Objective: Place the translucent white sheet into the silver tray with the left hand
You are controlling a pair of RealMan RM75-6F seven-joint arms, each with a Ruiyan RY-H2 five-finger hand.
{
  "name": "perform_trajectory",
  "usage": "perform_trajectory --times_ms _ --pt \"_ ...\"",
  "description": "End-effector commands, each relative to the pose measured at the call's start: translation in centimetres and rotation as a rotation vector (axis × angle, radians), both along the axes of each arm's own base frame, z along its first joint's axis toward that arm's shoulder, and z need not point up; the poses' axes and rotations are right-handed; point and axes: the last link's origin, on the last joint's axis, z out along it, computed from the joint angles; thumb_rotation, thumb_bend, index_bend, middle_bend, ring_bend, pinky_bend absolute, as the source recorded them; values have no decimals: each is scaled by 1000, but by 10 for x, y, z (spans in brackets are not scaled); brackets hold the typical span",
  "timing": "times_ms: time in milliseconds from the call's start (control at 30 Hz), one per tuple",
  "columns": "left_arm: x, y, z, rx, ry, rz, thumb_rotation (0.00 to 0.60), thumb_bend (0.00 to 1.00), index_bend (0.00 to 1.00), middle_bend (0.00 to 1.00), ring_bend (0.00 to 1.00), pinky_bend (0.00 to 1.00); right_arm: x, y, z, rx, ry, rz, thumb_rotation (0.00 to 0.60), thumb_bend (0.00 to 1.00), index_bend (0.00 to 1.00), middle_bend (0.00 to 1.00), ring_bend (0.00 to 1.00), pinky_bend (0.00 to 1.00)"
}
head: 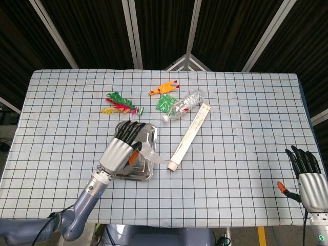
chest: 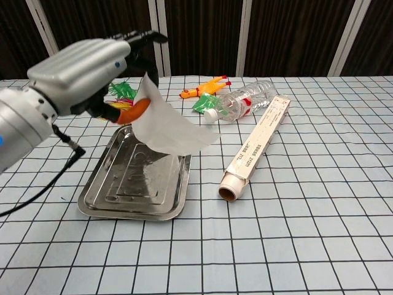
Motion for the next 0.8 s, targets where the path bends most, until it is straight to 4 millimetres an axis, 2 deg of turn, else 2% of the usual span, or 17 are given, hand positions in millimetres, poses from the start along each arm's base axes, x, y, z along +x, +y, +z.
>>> perform_trajectory --times_ms 33,233,400,700,800 --pt "-22 -16 -13 -30 37 23 600 490 601 24 0 0 0 0 1 -2 -2 -2 600 290 0 0 0 41" --pt "-51 -16 -15 -18 103 67 600 490 593 26 0 0 0 1 -1 1 3 -4 600 289 0 0 0 41" --pt "-66 -11 -17 -26 149 96 600 491 574 22 0 0 1 0 -2 2 8 0 600 289 0 0 0 41" --pt "-73 -6 -23 -92 200 41 600 478 541 16 0 0 1 0 -2 2 3 -5 600 289 0 0 0 41" --pt "-77 -4 -23 -100 214 38 600 426 467 2 0 0 0 0 -1 3 3 -5 600 289 0 0 0 41"
